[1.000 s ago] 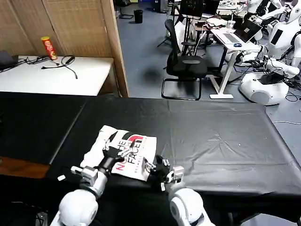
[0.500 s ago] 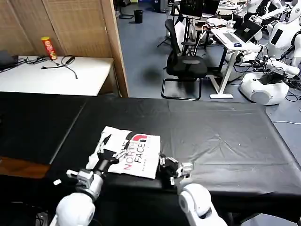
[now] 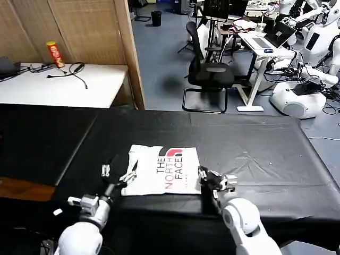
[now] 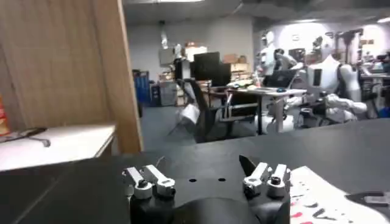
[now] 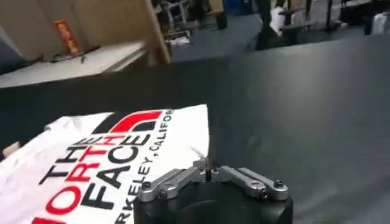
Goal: Fold and organize the clothes.
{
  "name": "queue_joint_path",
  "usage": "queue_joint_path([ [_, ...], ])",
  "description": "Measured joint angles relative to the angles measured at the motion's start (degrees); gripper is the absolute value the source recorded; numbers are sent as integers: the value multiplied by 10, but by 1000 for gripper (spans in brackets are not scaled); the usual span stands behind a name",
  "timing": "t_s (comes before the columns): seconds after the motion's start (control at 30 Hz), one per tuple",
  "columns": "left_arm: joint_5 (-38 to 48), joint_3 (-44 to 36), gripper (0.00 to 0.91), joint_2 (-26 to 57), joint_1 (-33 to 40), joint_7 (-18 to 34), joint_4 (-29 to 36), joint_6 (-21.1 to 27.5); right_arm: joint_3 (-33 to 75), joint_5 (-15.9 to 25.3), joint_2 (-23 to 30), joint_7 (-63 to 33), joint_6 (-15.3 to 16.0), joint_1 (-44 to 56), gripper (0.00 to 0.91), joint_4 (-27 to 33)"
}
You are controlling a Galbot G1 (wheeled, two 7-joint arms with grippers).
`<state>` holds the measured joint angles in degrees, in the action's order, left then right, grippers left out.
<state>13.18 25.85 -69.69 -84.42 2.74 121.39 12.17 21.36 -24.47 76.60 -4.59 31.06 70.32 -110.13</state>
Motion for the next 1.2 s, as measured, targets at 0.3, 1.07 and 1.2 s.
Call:
queue_joint_path([
  [0.3,-1,12,878,23,-37,6,6,-21,26,95,-14,2,-125,108,878,-86],
  [1.07,26,46,878,30,-242,66,94,-39,19,237,-47,-125,-360,409,878,-171],
  [1.2,48,64,878,31,-282,73,105,-43,15,236,-48,-151,-342,449,878,-189],
])
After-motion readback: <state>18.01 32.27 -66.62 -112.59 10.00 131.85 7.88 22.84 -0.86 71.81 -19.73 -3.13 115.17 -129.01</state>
